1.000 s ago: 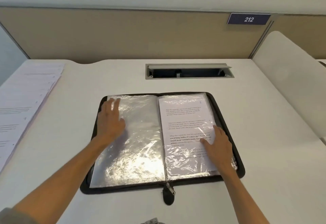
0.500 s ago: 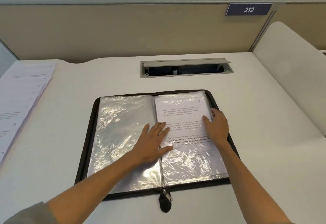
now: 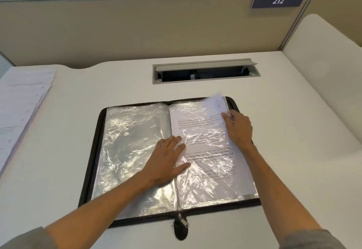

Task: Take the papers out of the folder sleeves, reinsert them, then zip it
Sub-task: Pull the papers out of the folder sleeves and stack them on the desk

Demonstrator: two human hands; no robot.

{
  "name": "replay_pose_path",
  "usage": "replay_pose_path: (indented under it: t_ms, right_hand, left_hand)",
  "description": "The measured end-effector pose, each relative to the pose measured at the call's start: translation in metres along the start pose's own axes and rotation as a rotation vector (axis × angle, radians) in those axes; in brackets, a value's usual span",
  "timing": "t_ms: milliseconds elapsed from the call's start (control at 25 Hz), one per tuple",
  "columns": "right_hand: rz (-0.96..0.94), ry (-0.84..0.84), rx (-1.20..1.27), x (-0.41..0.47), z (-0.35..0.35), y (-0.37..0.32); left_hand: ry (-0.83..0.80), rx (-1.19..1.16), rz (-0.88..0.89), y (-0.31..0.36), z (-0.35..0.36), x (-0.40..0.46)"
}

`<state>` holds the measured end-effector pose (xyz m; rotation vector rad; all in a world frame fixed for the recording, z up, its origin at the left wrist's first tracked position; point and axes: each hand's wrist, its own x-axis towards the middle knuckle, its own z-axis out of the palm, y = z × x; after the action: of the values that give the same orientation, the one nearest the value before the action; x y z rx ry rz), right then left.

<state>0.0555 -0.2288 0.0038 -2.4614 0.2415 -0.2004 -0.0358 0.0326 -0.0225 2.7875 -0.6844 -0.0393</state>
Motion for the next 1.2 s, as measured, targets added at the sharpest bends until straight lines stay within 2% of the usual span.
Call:
replay_pose_path:
  t_ms: [160, 280, 480, 560, 680, 760, 840, 1000, 1080, 1200]
  right_hand:
    - [-0.026, 0.078, 0.075, 0.006, -0.001, 0.002]
    - [-0.149, 0.145, 0.102, 0.008, 0.002, 0.001]
    - [-0.511, 0.347, -0.202, 0.016, 0.01, 0.004]
    - [-0.405, 0.334, -0.26, 0.017, 0.013, 0.005]
    - [-0.041, 0.059, -0.304, 0.016, 0.017, 0.007]
    - [0.012, 0.013, -0.288, 0.016, 0.016, 0.008]
    - [-0.029, 0.058, -0.284, 0.018, 0.017, 0.007]
    - [-0.139, 0.145, -0.2, 0.015, 0.024, 0.004]
    - [-0.183, 0.128, 0.015, 0.01, 0.024, -0.001]
    - [-0.15, 0.07, 0.313, 0.004, 0.019, -0.013]
  left_hand:
    - [0.114, -0.063, 0.056, -0.01, -0.006, 0.037]
    - [0.206, -0.206, 0.017, -0.013, -0.013, 0.067]
    - [0.249, -0.324, -0.106, -0.015, -0.032, 0.112]
    - [0.222, -0.278, -0.131, -0.017, -0.032, 0.124]
    - [-0.023, -0.064, -0.186, -0.02, -0.024, 0.129]
    - [-0.121, 0.028, -0.17, -0.022, -0.015, 0.125]
    - [-0.086, 0.033, -0.151, -0.024, -0.007, 0.118]
    - [0.127, -0.098, -0.106, -0.025, 0.001, 0.109]
    - [0.185, -0.153, -0.09, -0.028, 0.002, 0.107]
    - [0.244, -0.207, -0.074, -0.033, 0.002, 0.106]
